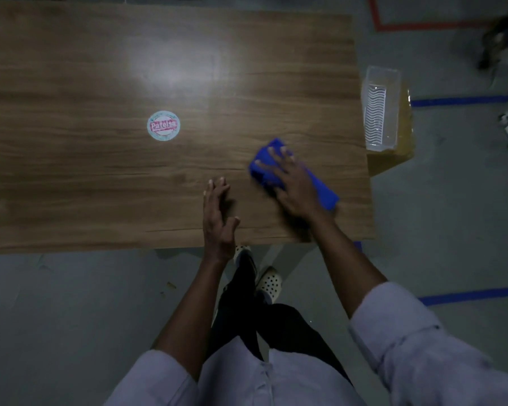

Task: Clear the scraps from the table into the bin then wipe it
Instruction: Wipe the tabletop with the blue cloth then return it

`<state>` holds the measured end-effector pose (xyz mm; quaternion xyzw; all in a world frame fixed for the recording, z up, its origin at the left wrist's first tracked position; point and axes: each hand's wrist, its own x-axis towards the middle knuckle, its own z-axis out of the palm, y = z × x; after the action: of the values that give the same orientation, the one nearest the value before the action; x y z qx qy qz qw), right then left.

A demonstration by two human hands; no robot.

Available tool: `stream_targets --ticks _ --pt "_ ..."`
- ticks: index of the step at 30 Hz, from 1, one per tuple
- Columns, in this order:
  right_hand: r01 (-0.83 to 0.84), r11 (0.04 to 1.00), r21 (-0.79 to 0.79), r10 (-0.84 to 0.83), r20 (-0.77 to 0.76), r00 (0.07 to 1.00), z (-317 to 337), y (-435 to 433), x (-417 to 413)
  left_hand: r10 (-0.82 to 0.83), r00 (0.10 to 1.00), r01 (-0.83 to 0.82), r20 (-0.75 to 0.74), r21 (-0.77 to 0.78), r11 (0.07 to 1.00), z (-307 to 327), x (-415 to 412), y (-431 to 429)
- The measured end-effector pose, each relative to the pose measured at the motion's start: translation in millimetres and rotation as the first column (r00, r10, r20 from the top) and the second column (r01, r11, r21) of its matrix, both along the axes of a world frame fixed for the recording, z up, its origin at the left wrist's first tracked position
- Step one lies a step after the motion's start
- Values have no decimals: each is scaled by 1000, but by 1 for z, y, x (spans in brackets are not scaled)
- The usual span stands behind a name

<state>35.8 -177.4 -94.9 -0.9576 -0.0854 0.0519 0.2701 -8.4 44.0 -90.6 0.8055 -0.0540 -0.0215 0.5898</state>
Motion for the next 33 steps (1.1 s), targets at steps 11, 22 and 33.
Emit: stream_targets --ticks 11,22,33 --pt "367 803 470 -184 -390 902 72 33 -103 -5 989 17 -148 75 997 18 -8 13" --pt "404 877 -259 -419 -2 908 9 136 -37 -98 976 -29 195 563 826 -10 61 67" --pt "295 925 -239 -302 10 953 2 92 -40 -199 966 71 162 576 815 -18 70 82"
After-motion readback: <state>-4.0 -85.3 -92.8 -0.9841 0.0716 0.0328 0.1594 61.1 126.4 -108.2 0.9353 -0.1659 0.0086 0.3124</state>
